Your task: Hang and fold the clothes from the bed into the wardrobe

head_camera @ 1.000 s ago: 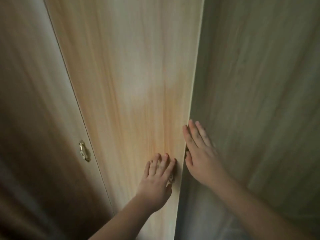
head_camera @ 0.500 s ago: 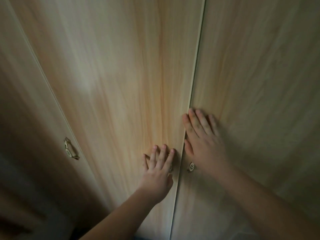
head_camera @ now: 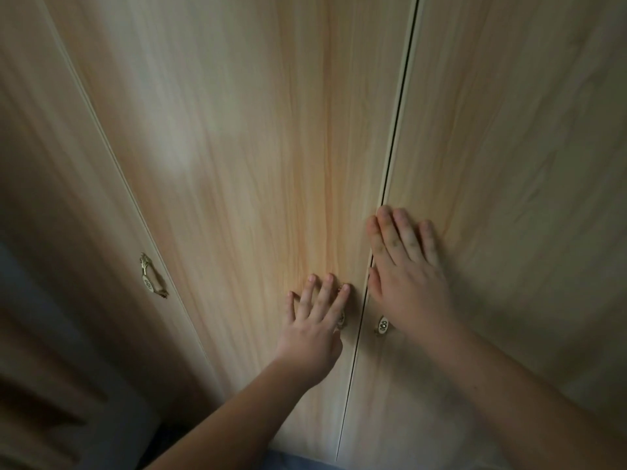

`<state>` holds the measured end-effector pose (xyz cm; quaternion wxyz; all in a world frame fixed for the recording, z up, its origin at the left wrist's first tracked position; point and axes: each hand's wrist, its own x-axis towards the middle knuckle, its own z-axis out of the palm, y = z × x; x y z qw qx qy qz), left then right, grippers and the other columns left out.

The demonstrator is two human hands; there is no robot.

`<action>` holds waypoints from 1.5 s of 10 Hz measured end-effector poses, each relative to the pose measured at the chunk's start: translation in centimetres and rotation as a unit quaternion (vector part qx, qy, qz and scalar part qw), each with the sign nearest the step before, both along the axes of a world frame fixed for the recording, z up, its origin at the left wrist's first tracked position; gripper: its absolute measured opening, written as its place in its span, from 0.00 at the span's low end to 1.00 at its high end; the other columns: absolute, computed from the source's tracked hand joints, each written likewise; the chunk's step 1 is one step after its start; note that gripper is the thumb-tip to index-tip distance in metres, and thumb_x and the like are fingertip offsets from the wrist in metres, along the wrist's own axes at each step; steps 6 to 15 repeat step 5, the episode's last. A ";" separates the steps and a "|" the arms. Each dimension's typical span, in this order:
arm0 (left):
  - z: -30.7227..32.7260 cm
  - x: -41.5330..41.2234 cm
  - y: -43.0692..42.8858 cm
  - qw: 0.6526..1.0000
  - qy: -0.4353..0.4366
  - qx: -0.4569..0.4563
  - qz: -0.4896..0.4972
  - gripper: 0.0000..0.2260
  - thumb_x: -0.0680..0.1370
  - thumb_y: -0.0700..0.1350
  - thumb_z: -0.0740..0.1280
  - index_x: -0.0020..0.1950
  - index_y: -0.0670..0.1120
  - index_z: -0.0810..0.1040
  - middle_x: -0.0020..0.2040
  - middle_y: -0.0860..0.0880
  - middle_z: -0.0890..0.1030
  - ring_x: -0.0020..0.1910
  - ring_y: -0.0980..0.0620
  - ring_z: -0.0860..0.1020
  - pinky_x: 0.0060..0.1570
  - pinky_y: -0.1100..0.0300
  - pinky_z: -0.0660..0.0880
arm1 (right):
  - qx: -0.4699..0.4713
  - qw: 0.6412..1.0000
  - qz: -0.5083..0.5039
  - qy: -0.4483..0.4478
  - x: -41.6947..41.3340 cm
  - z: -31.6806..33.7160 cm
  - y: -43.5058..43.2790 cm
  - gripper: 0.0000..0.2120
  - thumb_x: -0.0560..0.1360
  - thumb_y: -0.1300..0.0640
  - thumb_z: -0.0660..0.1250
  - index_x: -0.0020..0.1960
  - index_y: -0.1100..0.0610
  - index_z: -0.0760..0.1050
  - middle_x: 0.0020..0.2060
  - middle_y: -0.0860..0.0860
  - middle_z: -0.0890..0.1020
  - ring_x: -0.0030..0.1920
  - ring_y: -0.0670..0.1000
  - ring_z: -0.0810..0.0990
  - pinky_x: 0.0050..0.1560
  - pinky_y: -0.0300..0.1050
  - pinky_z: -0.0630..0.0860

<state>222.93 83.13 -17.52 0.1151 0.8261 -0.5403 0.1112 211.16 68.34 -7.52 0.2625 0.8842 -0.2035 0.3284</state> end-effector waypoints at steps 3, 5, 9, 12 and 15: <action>3.9 -2.1 4.2 0.992 0.082 0.091 -0.025 0.36 0.80 0.47 0.58 0.81 0.57 0.40 0.82 0.51 0.37 0.79 0.47 0.34 0.78 0.42 0.46 | 0.094 0.990 -0.067 0.081 -2.4 2.9 5.0 0.35 0.76 0.49 0.53 0.81 0.60 0.51 0.81 0.54 0.50 0.81 0.54 0.46 0.78 0.58 0.51; 7.4 -6.2 13.7 0.989 0.072 0.121 -0.033 0.32 0.82 0.53 0.57 0.82 0.56 0.42 0.82 0.50 0.43 0.81 0.46 0.40 0.78 0.42 0.48 | 0.261 0.946 -0.138 0.134 -8.6 1.6 12.6 0.33 0.79 0.48 0.57 0.81 0.54 0.50 0.81 0.50 0.52 0.80 0.51 0.48 0.78 0.56 0.49; 7.4 -6.2 13.7 0.989 0.072 0.121 -0.033 0.32 0.82 0.53 0.57 0.82 0.56 0.42 0.82 0.50 0.43 0.81 0.46 0.40 0.78 0.42 0.48 | 0.261 0.946 -0.138 0.134 -8.6 1.6 12.6 0.33 0.79 0.48 0.57 0.81 0.54 0.50 0.81 0.50 0.52 0.80 0.51 0.48 0.78 0.56 0.49; 7.4 -6.2 13.7 0.989 0.072 0.121 -0.033 0.32 0.82 0.53 0.57 0.82 0.56 0.42 0.82 0.50 0.43 0.81 0.46 0.40 0.78 0.42 0.48 | 0.261 0.946 -0.138 0.134 -8.6 1.6 12.6 0.33 0.79 0.48 0.57 0.81 0.54 0.50 0.81 0.50 0.52 0.80 0.51 0.48 0.78 0.56 0.49; 7.4 -6.2 13.7 0.989 0.072 0.121 -0.033 0.32 0.82 0.53 0.57 0.82 0.56 0.42 0.82 0.50 0.43 0.81 0.46 0.40 0.78 0.42 0.48 | 0.261 0.946 -0.138 0.134 -8.6 1.6 12.6 0.33 0.79 0.48 0.57 0.81 0.54 0.50 0.81 0.50 0.52 0.80 0.51 0.48 0.78 0.56 0.49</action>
